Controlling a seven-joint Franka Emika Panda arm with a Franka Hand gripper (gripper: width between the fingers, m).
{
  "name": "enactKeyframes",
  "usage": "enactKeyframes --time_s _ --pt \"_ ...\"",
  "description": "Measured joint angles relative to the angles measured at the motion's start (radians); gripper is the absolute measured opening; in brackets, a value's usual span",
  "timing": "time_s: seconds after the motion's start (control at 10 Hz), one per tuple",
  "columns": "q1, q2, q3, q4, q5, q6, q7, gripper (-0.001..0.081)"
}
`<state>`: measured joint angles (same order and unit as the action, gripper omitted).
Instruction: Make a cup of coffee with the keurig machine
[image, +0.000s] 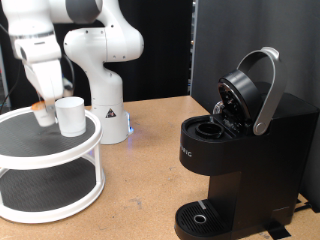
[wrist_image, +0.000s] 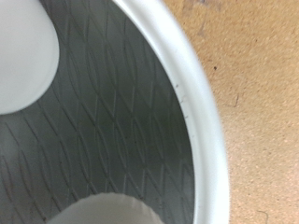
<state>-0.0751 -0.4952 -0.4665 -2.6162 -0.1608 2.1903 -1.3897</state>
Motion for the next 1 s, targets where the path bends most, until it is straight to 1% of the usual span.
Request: enactKeyframes --time_s 0.1,0.2,0.3,0.4,0.5,0.6,0.8,1.0 --pt "0.002 -0.015 0.009 0.025 0.0 -0.041 -0.005 0.0434" --pt "0.002 -0.024 0.014 0.04 -0.001 -0.071 -0.011 0.0434" --pt "0.001 -0.024 0.014 0.037 -0.001 -0.07 -0.01 0.0434" --pt "0.003 -0.024 0.01 0.029 0.034 -0.05 -0.007 0.0434" --pt "0.011 -0.027 0.009 0.017 0.097 -0.019 0.01 0.0434" --pt "0.029 -0.035 0.016 0.01 0.167 0.002 0.047 0.0434" --pt "0.068 -0.053 0.048 0.016 0.28 0.006 0.136 0.0434" --pt "0.098 -0.065 0.085 0.035 0.361 0.005 0.222 0.0434"
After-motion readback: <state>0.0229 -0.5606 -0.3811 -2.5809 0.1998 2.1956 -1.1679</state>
